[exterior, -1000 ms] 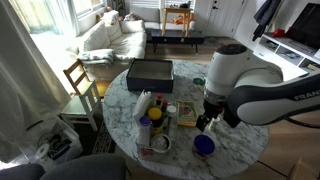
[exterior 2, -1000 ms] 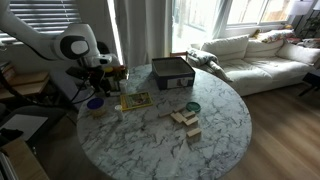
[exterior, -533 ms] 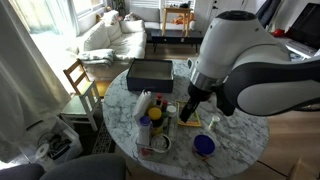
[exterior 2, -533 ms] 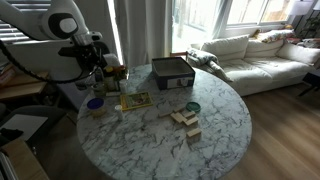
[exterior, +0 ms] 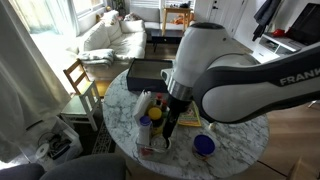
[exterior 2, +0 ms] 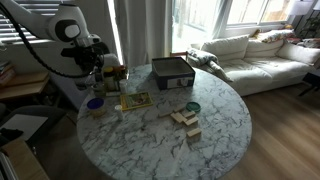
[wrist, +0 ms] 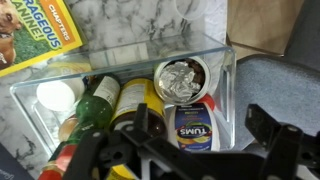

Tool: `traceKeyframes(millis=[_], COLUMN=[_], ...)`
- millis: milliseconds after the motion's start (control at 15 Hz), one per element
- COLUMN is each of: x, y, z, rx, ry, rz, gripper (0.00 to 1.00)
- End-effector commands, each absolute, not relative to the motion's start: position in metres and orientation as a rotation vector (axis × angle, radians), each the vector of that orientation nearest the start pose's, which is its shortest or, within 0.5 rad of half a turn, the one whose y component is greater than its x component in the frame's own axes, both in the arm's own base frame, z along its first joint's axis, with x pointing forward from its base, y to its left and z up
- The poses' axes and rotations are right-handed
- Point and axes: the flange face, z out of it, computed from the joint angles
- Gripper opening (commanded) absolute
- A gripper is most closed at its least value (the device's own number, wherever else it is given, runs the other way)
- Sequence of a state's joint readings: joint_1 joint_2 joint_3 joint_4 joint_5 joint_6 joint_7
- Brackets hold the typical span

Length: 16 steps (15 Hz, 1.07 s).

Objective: Put the lid on the can on the table then put the other can on top

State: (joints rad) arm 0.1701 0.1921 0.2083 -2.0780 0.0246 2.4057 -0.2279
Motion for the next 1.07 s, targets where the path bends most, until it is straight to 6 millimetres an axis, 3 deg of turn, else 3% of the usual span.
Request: traceKeyframes(millis=[0, 733, 1000], x=[0.551, 0.57, 0.576], y=[0.219, 0.214, 0.208], z=[0.345, 0.313, 0.287], rx=[-2.924, -2.896, -2.893], ry=[-0.921, -0.927, -0.922], rz=[-0.19, -0.235, -0.22], gripper=[1.0, 1.0, 1.0])
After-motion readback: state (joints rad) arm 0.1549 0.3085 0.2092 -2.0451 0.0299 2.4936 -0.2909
